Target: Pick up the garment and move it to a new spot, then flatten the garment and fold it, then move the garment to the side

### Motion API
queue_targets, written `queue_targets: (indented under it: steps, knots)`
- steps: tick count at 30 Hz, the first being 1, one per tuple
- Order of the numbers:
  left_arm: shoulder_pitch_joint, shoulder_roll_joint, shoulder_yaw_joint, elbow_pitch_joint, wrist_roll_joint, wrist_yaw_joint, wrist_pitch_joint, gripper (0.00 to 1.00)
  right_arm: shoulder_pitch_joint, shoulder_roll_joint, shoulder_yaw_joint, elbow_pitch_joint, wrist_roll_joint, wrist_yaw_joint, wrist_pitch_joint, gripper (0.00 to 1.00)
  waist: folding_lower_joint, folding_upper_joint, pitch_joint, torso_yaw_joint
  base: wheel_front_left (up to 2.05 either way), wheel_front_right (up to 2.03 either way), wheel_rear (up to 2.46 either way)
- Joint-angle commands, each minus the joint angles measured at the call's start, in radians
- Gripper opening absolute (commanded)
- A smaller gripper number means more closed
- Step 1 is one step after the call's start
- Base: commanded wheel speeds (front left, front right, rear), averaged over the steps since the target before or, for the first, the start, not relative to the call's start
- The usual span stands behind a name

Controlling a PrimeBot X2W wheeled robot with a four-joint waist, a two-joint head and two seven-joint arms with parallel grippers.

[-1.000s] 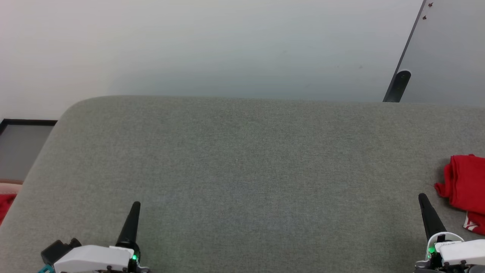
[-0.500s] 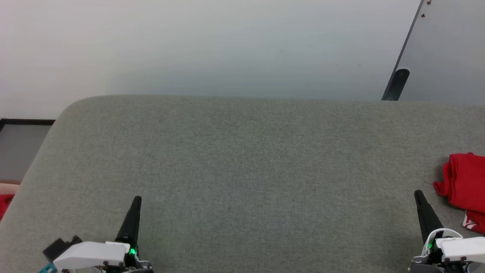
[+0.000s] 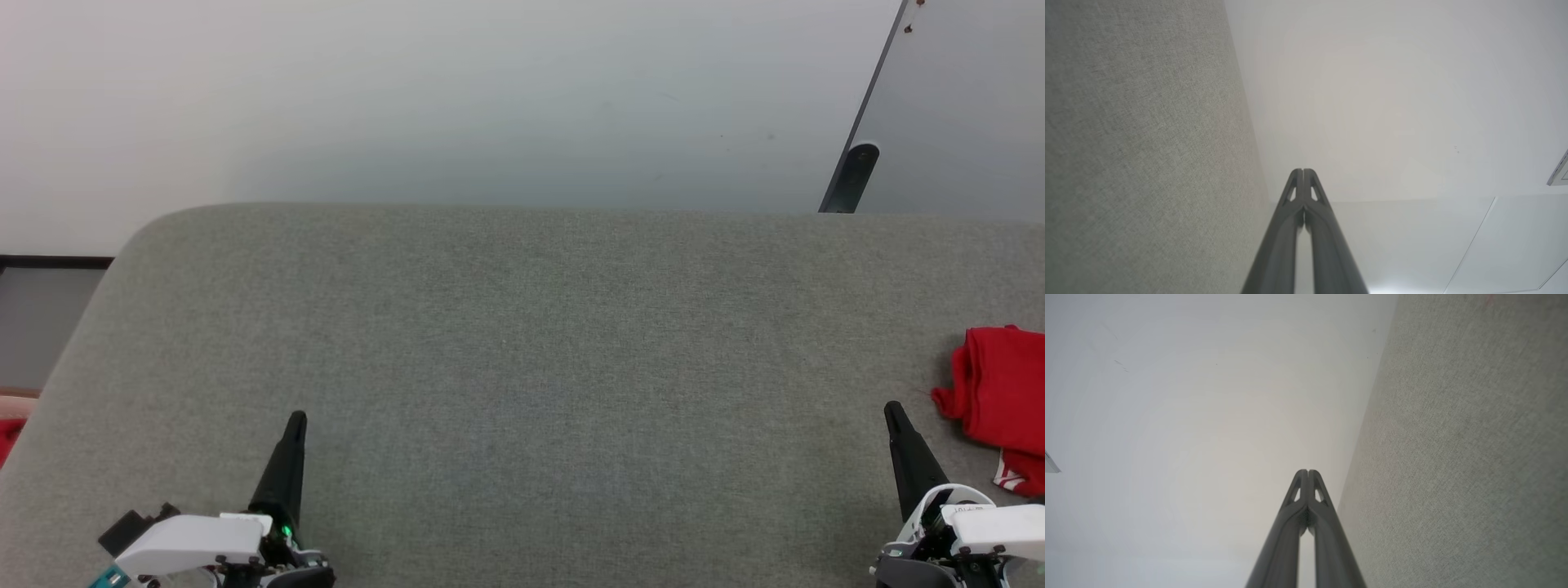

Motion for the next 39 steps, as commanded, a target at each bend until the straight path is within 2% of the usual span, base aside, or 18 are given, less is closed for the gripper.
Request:
queue_targets:
  steps: [1, 11, 39]
  knots:
    - [-0.015, -0.005, 0.006, 0.002, -0.017, -0.010, 0.005, 0.00, -0.014, 0.003, 0.003, 0.002, 0.020, 0.000, 0.005, 0.00, 0.0000, -0.0001, 0.001, -0.001, 0.00, 0.00, 0.00]
    - [-0.026, -0.017, 0.017, 0.010, -0.065, -0.019, 0.021, 0.00, -0.026, 0.012, 0.004, 0.011, 0.075, 0.000, 0.014, 0.00, 0.0000, -0.0001, 0.004, -0.004, 0.00, 0.00, 0.00]
    - [-0.026, -0.018, 0.019, 0.009, -0.062, -0.019, 0.022, 0.00, -0.019, 0.011, 0.005, 0.010, 0.072, 0.000, 0.014, 0.00, 0.0000, -0.0001, 0.004, -0.004, 0.00, 0.00, 0.00]
